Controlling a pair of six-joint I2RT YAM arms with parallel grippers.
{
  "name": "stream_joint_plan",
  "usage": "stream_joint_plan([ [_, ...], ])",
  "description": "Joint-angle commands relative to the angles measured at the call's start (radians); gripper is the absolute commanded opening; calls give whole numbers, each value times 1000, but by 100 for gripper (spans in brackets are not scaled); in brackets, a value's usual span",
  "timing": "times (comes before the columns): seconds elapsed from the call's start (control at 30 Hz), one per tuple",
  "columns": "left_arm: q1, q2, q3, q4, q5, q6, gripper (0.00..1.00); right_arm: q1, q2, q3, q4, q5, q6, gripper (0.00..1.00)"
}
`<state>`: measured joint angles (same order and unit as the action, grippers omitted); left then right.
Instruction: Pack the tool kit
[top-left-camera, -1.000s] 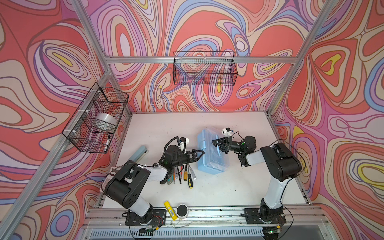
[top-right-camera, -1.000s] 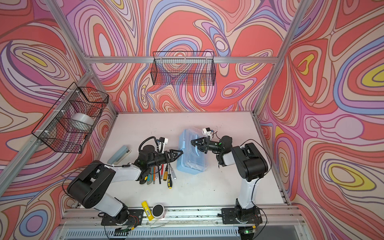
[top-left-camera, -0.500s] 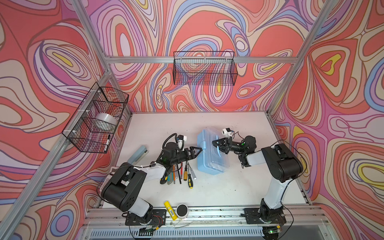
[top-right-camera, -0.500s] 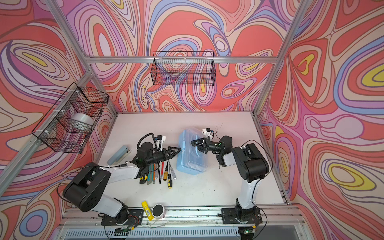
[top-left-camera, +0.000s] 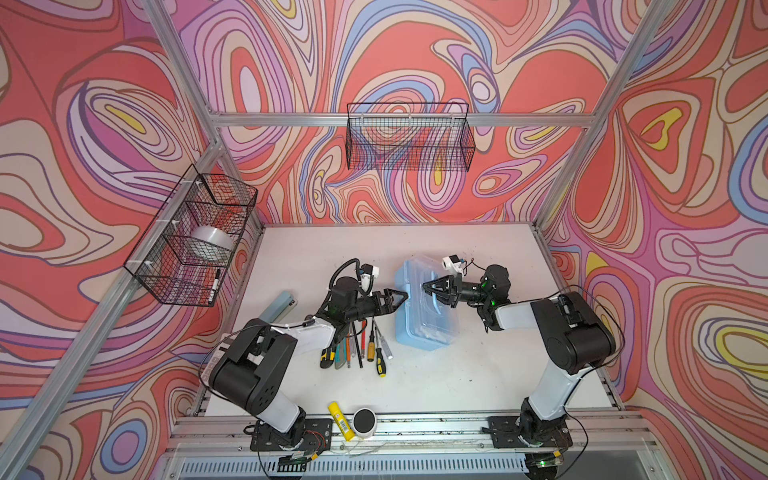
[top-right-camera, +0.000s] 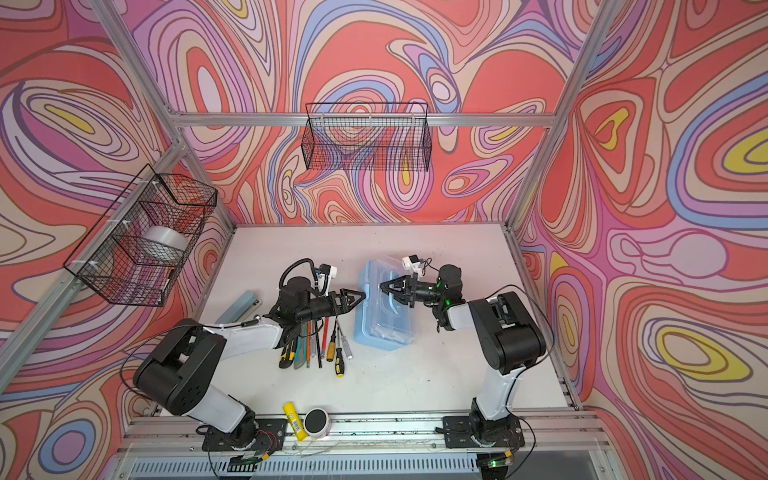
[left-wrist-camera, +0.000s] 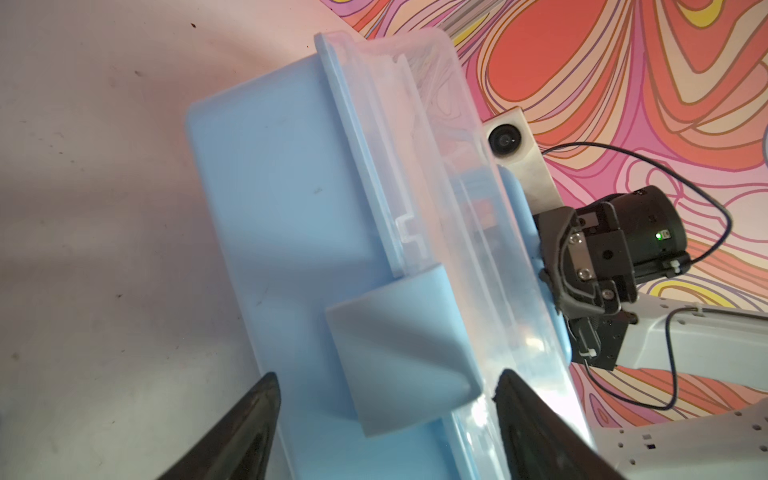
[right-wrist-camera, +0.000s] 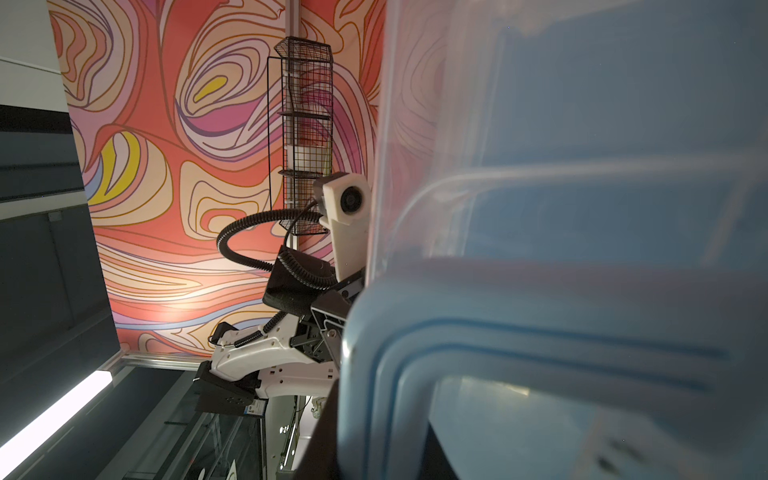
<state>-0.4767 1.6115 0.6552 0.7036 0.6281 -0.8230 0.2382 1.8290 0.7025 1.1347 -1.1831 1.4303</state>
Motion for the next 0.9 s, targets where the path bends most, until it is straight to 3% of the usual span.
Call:
stream_joint_plan([
  [0.0,5,64,60,118,78,-49,81,1,121,-49,66,-24,-53,0],
  [0.17,6,128,99,187,133,-97,79,2,186,-51,213,-28,51,0],
  [0.4,5,156,79,270,213,-156,77,0,186,-40,175,-32,32,0],
  [0.7,20,25,-6,-37,100,15,79,0,164,-40,75,-24,-37,0],
  [0.87,19,12,-10,6,150,-2,78,1,154,-37,38,-23,-61,0],
])
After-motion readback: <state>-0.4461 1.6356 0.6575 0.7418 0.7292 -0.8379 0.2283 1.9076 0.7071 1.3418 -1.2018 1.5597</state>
